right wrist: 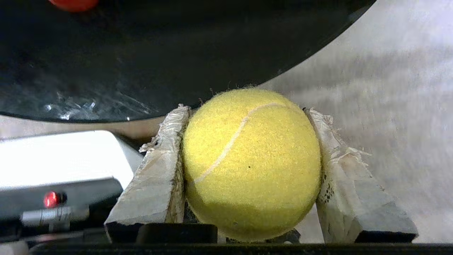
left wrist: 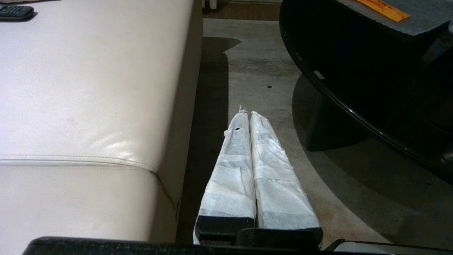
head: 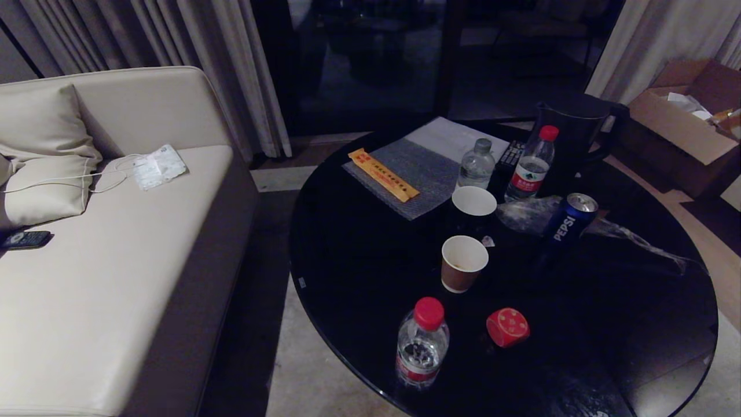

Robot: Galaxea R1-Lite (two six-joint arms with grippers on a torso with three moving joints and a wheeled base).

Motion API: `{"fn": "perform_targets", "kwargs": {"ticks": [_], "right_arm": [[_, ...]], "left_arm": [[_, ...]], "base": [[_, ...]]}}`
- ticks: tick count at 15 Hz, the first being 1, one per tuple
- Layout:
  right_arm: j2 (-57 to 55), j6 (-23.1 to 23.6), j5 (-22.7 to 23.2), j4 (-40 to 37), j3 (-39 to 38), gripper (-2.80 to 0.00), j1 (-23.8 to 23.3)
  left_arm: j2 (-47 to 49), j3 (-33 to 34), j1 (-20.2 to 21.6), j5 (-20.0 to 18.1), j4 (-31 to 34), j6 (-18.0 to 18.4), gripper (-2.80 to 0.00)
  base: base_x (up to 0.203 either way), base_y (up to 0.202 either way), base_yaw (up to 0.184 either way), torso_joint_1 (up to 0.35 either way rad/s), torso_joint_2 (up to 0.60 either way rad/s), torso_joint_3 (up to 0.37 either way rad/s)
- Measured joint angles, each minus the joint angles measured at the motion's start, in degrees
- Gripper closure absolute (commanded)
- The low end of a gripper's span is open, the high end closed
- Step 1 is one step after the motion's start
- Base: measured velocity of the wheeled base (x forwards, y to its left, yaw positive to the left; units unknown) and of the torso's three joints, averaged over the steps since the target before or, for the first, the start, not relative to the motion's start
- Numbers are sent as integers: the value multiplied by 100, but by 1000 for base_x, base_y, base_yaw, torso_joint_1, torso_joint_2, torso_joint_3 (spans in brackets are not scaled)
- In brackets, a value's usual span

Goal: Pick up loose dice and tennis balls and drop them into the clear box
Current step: Put the ball in the box

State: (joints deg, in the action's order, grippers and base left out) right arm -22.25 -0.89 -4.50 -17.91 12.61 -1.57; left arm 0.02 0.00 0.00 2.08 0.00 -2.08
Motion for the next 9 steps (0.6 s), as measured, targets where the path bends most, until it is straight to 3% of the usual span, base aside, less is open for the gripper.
{"fn": "perform_targets", "kwargs": {"ticks": [3, 5, 9], "right_arm": [[1114, 12, 69, -111, -239, 0, 83], [1725, 130, 378, -74, -385, 0, 108], [2139, 242, 615, -45, -515, 0, 136]], "left_arm": [[0, 0, 0, 0, 0, 0, 0], [0, 0, 0, 0, 0, 0, 0], [0, 0, 0, -2, 0, 0, 0]], "base": [[0, 0, 0, 0, 0, 0], [0, 0, 0, 0, 0, 0], [0, 0, 0, 0, 0, 0]]}}
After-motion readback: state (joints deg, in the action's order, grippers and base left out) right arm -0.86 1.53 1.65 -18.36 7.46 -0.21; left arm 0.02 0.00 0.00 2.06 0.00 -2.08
